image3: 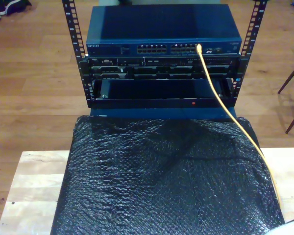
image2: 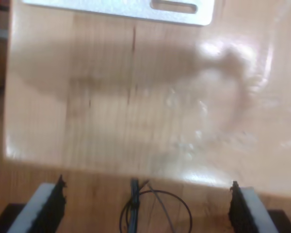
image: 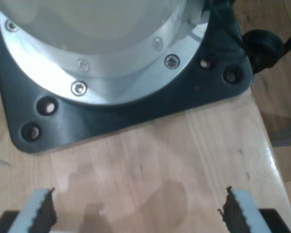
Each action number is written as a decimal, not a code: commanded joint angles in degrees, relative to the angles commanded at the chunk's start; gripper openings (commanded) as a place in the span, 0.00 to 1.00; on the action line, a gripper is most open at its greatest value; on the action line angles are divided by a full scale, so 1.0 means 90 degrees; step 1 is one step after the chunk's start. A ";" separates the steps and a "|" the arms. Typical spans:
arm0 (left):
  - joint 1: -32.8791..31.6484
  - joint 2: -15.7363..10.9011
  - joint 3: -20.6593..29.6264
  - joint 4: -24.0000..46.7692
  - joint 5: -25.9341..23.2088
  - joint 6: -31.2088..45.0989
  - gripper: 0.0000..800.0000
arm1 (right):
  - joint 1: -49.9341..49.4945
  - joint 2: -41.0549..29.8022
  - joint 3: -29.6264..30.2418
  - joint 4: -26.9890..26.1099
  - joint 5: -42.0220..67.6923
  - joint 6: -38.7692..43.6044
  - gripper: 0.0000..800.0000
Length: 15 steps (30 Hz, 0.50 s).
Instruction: Grab the cable and plug it in
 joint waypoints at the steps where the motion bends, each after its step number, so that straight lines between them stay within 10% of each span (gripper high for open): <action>1: 0.0000 0.0000 0.0000 0.0000 0.0000 0.0000 1.00 | -0.0029 0.0068 0.0117 0.0000 -0.0137 0.0000 1.00; 15: 0.0000 0.0000 0.0000 0.0000 0.0000 0.0000 1.00 | -0.0254 0.0264 0.0459 0.0068 -0.0918 0.0029 1.00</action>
